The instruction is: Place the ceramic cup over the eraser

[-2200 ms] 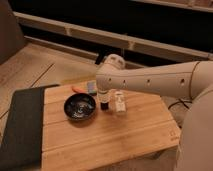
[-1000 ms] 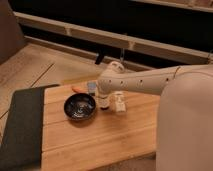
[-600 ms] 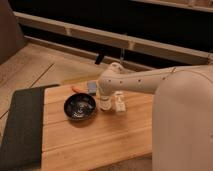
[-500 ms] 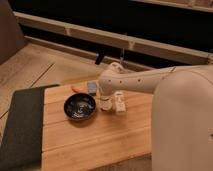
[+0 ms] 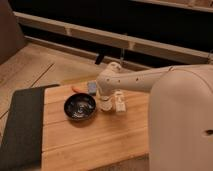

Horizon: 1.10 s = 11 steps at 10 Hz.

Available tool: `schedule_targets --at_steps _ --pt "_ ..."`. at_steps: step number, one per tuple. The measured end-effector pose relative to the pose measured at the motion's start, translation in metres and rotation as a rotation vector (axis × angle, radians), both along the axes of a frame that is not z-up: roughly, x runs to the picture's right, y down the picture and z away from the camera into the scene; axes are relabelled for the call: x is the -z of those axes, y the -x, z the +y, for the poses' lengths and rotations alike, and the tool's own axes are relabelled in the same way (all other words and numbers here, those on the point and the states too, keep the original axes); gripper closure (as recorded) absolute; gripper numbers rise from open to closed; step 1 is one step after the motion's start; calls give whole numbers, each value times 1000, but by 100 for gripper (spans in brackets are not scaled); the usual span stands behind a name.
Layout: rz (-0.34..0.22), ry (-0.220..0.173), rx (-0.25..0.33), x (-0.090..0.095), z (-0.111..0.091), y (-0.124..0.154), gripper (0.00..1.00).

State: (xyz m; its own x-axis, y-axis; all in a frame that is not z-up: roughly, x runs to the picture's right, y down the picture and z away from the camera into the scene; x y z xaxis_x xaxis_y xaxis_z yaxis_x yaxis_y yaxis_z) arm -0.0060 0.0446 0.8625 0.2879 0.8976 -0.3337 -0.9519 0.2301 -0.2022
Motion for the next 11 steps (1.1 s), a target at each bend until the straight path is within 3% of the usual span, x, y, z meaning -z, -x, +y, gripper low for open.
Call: schedule_targets --at_steps 2,3,11 --pt "-2 11 -3 -1 3 2 34" --pt "-3 12 -3 -1 3 3 30" --pt "-11 16 -3 0 2 6 28"
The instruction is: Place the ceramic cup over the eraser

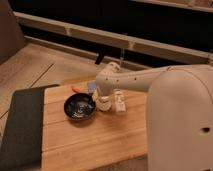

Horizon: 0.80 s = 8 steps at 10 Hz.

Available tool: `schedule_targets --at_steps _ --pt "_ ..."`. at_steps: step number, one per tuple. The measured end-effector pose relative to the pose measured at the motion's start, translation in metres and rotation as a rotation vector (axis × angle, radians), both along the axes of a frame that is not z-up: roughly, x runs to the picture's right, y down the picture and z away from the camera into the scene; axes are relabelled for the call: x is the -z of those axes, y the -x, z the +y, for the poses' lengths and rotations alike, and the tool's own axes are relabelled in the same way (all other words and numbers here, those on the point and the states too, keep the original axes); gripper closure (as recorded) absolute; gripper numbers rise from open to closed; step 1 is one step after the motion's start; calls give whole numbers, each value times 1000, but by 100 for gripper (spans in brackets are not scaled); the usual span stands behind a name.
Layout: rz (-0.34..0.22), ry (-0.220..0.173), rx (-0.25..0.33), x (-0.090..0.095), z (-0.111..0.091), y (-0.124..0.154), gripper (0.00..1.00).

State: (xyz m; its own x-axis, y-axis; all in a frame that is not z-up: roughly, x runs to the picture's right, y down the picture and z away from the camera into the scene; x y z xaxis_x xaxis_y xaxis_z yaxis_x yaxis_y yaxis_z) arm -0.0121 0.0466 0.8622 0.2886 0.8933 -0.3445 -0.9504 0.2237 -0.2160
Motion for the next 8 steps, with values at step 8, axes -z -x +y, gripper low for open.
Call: schedule_targets --at_steps 8 --pt "-20 2 -10 1 0 6 28"
